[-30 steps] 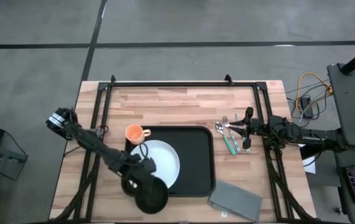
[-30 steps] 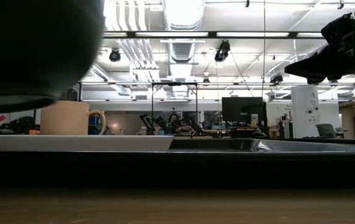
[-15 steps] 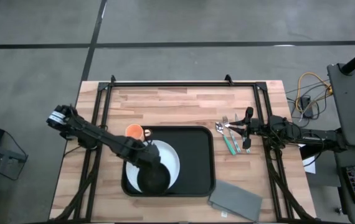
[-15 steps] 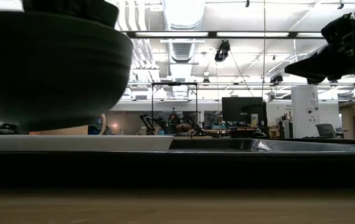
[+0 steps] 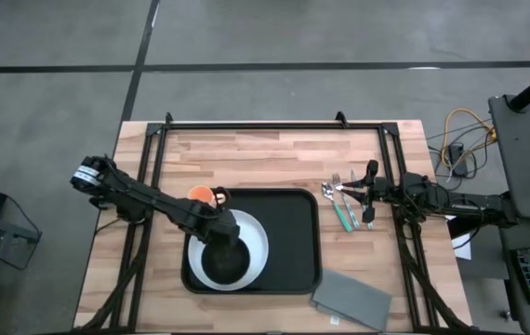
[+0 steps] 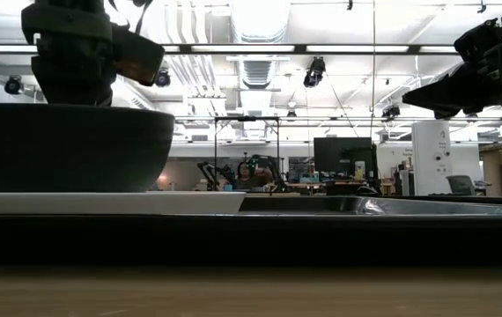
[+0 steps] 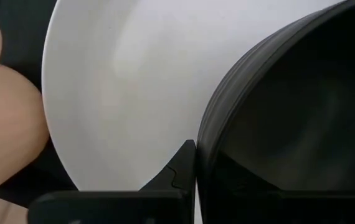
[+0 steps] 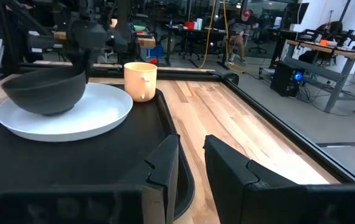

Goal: Set up tray
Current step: Put the black bowl on top of the white plate on the black tray

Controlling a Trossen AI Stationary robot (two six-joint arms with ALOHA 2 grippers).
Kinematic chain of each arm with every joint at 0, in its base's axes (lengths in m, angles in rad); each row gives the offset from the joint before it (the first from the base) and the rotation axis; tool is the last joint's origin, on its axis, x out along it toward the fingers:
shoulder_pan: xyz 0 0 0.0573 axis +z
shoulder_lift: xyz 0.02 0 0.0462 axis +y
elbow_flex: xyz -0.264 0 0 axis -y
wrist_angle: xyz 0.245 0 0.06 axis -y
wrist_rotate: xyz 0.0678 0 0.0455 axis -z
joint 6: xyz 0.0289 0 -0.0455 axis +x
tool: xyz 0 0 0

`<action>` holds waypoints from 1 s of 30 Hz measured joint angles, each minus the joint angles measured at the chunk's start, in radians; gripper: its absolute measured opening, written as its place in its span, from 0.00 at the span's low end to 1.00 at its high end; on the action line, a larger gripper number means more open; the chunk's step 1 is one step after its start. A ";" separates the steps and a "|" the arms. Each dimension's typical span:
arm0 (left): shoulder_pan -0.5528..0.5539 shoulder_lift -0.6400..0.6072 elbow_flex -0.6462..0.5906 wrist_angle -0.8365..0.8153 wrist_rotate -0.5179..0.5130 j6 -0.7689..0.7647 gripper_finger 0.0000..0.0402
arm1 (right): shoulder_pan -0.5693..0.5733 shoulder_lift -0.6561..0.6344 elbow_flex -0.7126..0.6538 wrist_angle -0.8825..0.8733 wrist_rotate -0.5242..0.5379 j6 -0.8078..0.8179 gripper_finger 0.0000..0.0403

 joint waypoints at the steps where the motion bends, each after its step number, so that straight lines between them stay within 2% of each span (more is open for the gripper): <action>1: 0.000 0.000 0.000 0.000 0.000 0.000 0.00 | 0.000 0.000 0.000 0.000 0.000 0.000 0.17; 13: 0.032 0.000 -0.002 -0.063 -0.019 0.031 0.00 | 0.000 0.000 0.000 0.000 0.000 0.000 0.17; 30: 0.074 0.000 -0.008 -0.053 -0.022 0.057 0.02 | 0.000 0.000 0.000 0.000 0.000 0.000 0.17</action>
